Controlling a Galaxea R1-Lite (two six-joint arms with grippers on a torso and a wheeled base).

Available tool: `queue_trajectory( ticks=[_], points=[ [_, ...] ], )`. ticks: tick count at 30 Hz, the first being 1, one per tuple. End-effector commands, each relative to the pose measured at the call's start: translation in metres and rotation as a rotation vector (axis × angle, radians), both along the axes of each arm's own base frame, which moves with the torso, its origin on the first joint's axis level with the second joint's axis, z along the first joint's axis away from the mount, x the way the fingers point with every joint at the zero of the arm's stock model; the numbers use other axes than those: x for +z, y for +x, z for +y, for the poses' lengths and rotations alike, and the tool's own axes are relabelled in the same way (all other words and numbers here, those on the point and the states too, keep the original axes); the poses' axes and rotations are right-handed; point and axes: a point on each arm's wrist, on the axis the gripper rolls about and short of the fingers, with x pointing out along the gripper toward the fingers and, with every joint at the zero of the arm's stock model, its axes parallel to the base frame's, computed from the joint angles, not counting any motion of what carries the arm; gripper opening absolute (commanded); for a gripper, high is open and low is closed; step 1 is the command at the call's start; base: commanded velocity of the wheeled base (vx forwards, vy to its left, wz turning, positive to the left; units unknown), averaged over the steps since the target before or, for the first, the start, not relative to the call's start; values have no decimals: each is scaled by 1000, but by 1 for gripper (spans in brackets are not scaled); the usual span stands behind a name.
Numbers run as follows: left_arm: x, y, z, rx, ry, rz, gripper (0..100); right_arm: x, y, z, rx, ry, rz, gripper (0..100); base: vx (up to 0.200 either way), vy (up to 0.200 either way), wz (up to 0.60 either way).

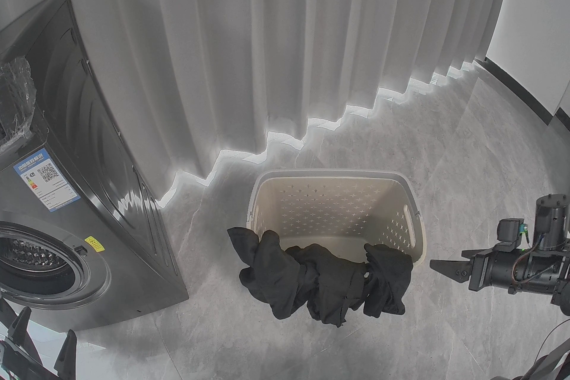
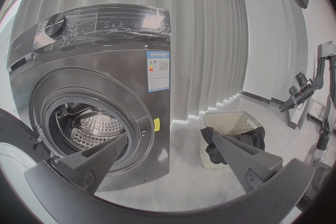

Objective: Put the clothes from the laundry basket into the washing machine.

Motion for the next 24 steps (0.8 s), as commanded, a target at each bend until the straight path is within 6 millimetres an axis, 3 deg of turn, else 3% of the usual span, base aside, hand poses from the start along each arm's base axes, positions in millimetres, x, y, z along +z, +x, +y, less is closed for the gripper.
queue_trajectory(
  ticks=[1,7,13,24],
  points=[
    [-5,0,0,0,0,3,100,-22,14,9,18,-17,94,100,0,0,0],
    [-5,0,0,0,0,2,100,-24,15,13,19,8,98,100,0,0,0],
    [-5,0,0,0,0,2,100,-24,15,13,20,9,93,100,0,-200,0],
    [-5,0,0,-1,-2,2,100,-24,14,19,38,23,104,100,0,0,0]
  ],
)
